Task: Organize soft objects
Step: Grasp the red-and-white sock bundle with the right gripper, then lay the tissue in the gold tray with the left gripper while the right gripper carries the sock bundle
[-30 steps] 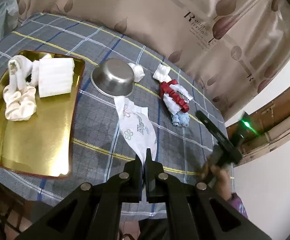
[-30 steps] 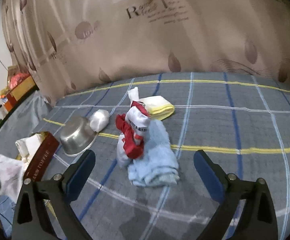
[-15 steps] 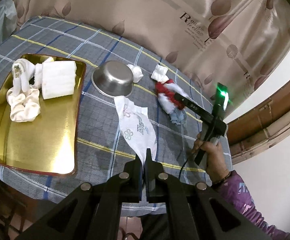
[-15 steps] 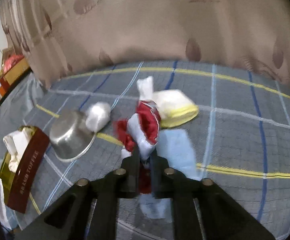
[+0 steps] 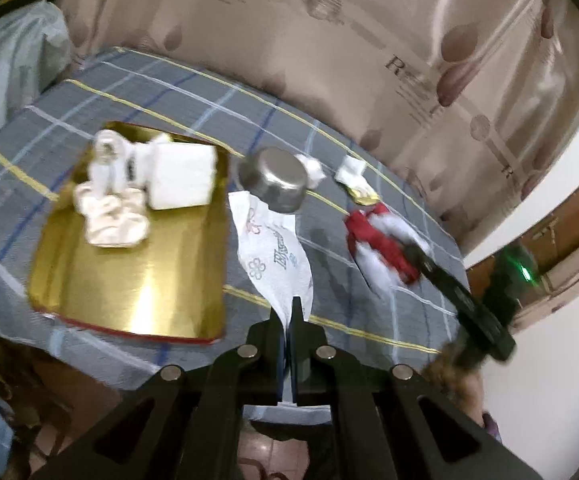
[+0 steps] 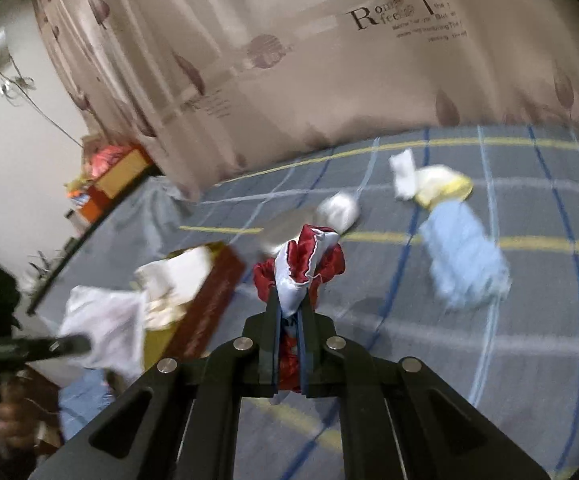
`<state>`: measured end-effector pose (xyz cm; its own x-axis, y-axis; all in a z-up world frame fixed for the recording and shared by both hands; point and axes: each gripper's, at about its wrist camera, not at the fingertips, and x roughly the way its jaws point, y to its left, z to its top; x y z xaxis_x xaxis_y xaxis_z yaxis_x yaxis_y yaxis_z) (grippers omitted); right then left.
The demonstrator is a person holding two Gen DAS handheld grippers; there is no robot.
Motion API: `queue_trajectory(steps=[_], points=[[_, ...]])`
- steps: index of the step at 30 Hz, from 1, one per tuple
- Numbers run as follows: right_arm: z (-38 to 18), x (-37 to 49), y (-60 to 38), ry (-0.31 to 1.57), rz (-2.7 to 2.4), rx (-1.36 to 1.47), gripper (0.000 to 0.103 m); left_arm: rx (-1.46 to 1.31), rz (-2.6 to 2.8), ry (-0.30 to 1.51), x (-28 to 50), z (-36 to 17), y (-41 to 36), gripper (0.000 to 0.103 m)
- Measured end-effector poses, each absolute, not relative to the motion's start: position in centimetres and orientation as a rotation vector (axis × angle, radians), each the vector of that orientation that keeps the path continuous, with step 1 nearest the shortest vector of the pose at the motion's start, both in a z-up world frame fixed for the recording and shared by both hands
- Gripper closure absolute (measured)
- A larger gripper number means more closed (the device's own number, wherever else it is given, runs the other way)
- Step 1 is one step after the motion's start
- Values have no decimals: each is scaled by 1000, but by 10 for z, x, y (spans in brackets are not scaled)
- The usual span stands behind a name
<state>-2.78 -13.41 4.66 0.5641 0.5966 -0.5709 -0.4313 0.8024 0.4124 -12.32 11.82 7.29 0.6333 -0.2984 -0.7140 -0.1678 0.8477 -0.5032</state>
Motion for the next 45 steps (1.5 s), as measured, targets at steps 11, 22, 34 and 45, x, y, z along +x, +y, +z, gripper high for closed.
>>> queue_trajectory(steps=[11, 22, 34, 45], points=[[55, -72, -136, 769, 631, 300, 96, -554, 75, 852, -156, 76, 175, 102], [66, -79, -129, 764, 644, 284, 96, -468, 189, 910, -144, 39, 209, 102], [70, -79, -116, 781, 664, 257, 96, -480, 204, 956, -128, 4, 228, 102], [69, -81, -110, 801, 666, 257, 96, -414, 255, 971, -129, -3, 224, 59]])
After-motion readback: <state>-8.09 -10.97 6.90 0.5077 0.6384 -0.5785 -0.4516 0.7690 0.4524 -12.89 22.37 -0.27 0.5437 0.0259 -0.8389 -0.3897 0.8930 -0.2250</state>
